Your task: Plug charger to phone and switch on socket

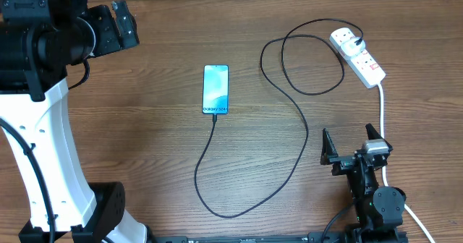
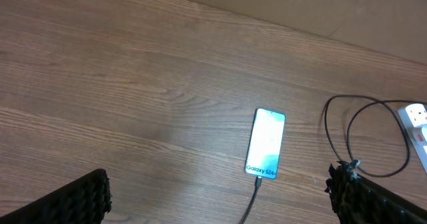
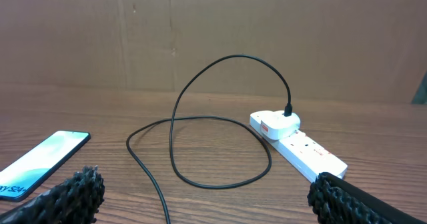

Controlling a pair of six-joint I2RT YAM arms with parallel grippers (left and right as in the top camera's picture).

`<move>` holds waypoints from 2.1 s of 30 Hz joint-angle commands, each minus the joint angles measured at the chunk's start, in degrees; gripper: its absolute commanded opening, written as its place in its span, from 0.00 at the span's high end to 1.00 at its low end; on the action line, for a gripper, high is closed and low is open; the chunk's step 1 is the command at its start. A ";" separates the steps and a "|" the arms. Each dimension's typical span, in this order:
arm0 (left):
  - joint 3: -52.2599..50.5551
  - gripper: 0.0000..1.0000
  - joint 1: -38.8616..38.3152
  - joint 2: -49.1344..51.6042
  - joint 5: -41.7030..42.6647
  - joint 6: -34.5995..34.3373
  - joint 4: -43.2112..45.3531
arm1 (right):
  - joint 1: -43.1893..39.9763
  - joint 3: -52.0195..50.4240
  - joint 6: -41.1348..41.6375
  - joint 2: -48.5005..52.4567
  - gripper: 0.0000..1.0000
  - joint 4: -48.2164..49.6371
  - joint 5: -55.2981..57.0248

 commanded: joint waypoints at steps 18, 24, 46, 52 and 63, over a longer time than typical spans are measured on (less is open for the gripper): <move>0.00 0.00 0.20 -0.59 -0.52 -1.14 -0.09 | 0.24 -0.57 1.70 -0.70 0.00 0.13 0.57; 0.00 0.00 0.20 -0.59 -0.52 -1.14 -0.09 | 0.24 -0.57 1.42 -0.70 0.00 0.11 0.59; 0.00 0.00 0.20 -0.59 -0.52 -1.14 -0.09 | 0.26 -0.57 1.49 -0.68 0.00 0.37 0.52; 0.00 0.00 0.20 -0.59 -0.52 -1.14 -0.09 | 0.26 -0.57 1.49 -0.68 0.00 0.37 0.52; 0.00 0.00 0.20 -0.59 -0.52 -1.14 -0.09 | 0.26 -0.57 1.49 -0.68 0.00 0.37 0.52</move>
